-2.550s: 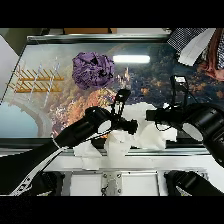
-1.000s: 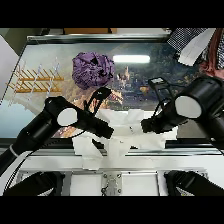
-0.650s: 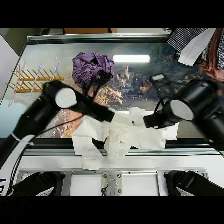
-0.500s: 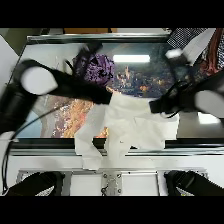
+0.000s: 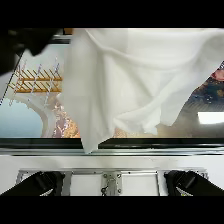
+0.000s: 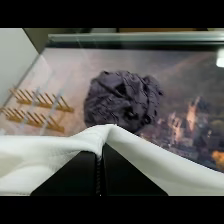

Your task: Fold the clothes and pants, and hang the long-sleeved shirts on hangers.

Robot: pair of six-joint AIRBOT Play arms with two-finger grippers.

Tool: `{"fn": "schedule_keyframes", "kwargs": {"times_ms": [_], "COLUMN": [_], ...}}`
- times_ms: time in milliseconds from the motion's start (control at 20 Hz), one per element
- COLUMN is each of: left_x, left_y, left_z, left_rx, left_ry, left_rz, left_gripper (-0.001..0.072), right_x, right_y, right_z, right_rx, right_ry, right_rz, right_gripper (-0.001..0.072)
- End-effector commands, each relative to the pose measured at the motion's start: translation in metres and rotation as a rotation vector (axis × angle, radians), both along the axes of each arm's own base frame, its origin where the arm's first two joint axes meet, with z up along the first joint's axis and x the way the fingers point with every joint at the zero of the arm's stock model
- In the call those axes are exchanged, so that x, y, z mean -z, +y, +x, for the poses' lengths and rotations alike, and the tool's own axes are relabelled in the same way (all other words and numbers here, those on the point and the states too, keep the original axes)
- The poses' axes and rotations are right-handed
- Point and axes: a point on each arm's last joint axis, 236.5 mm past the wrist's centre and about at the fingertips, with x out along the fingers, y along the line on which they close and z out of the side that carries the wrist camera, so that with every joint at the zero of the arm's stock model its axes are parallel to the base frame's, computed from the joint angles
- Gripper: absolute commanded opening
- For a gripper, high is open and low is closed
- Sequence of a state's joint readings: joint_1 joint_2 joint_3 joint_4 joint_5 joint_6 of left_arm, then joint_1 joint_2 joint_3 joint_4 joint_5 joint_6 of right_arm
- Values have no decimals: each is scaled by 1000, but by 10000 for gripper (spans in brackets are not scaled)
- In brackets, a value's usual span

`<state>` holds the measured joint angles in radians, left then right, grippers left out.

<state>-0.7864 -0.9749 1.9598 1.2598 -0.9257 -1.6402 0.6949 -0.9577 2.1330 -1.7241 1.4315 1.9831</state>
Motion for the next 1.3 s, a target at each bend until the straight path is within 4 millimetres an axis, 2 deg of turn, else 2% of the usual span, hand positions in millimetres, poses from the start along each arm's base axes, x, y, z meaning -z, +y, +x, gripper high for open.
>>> {"fn": "schedule_keyframes", "kwargs": {"times_ms": [0,100,200,300,350,400,500,600,700,800,850,950,1050,1150,1250], "left_x": [-32,-21,17,87,131,173,256,324,388,439,459,488,502,506,502], "left_y": [17,19,23,33,41,48,55,52,49,50,50,47,35,30,25], "left_z": [-16,2,42,91,112,126,136,129,105,73,57,31,12,10,18], "left_rx": [-15,-86,-198,-305,-343,-355,-318,-259,-213,-176,-158,-127,-75,-60,-65], "left_ry": [-95,-99,-7,175,301,429,666,800,896,956,978,1003,1007,1003,995], "left_rz": [-114,-56,62,250,361,459,645,775,871,933,960,1001,1021,1038,1037], "left_gripper": [23,23,23,24,23,23,23,23,24,23,23,24,24,23,24], "right_x": [-28,-9,32,92,121,149,195,242,291,338,356,375,379,378,378], "right_y": [5,9,11,1,-6,-11,-17,-17,-21,-27,-21,2,20,26,26], "right_z": [-14,0,21,44,52,58,66,63,48,23,8,-12,-12,-7,-7], "right_rx": [-46,-19,41,143,175,186,197,182,187,175,131,29,-3,-2,3], "right_ry": [-62,-9,98,252,326,410,558,679,804,928,990,1055,1032,1008,1010], "right_rz": [111,86,4,-164,-272,-375,-514,-627,-704,-769,-768,-720,-677,-652,-649], "right_gripper": [18,18,18,18,18,18,17,17,18,18,19,19,18,19,19]}}
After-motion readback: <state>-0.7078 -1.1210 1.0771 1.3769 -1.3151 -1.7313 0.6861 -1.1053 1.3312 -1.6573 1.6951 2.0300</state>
